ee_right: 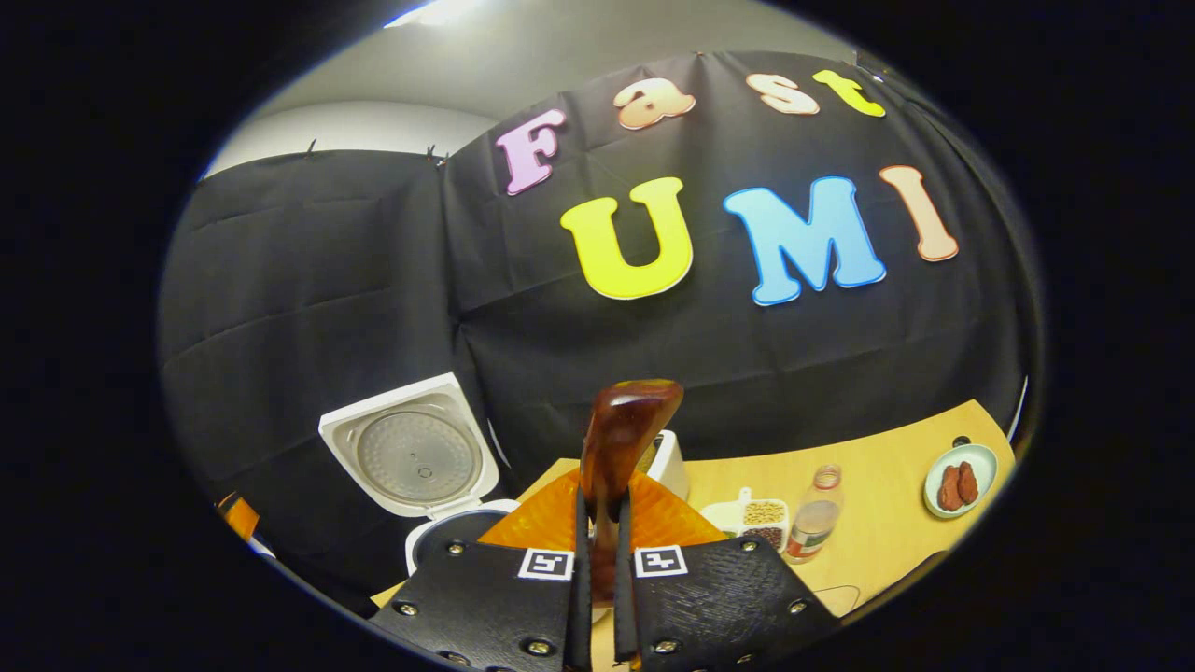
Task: Close the left gripper, press the button to open the rice cooker; take a wooden spoon from the chopstick holder with the right hand, scoop a spoonful of rice and pour it into the rice cooker, then put the wooden spoon back into the chopstick holder.
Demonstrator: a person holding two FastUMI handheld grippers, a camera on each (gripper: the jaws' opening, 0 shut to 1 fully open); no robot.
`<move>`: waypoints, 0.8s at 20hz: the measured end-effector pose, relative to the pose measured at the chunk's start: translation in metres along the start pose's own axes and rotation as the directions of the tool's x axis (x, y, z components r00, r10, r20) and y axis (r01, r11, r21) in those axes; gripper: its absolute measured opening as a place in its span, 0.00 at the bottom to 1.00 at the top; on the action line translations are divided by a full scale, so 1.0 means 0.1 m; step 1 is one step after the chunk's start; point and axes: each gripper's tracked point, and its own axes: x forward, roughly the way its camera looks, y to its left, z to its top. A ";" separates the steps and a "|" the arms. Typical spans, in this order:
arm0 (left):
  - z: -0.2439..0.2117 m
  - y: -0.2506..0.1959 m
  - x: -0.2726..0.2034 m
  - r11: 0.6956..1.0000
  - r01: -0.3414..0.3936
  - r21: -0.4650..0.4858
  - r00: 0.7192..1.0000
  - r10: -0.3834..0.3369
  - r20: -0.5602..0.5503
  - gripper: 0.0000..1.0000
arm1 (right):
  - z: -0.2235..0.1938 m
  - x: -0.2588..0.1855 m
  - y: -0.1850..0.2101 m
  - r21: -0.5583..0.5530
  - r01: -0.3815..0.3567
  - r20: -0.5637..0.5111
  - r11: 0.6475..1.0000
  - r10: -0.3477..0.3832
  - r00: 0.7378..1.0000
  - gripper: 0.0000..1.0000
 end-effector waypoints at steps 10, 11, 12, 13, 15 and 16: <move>0.14 -0.89 0.07 0.994 0.111 -0.003 0.993 -0.111 0.031 0.96 | 0.24 -0.67 -1.26 0.012 0.188 0.059 0.982 -0.189 0.980 0.10; 0.15 -0.96 0.07 0.993 0.119 -0.002 0.992 -0.119 0.033 0.96 | 0.24 -0.73 -1.39 0.012 0.208 0.062 0.978 -0.208 0.976 0.10; 0.14 -1.03 0.08 0.992 0.128 -0.001 0.991 -0.128 0.032 0.97 | 0.24 -0.80 -1.52 0.010 0.226 0.062 0.974 -0.226 0.972 0.10; 0.14 -1.10 0.08 0.991 0.137 -0.001 0.990 -0.137 0.030 0.96 | 0.22 -0.88 -1.63 0.010 0.245 0.062 0.969 -0.246 0.967 0.10; 0.14 -1.25 0.06 0.988 0.155 0.000 0.988 -0.155 0.027 0.99 | 0.15 -1.01 -1.88 0.013 0.286 0.056 0.958 -0.286 0.957 0.10; 0.15 -1.32 0.06 0.987 0.163 0.003 0.986 -0.163 0.028 0.99 | 0.13 -1.07 -2.00 0.019 0.304 0.052 0.952 -0.305 0.951 0.10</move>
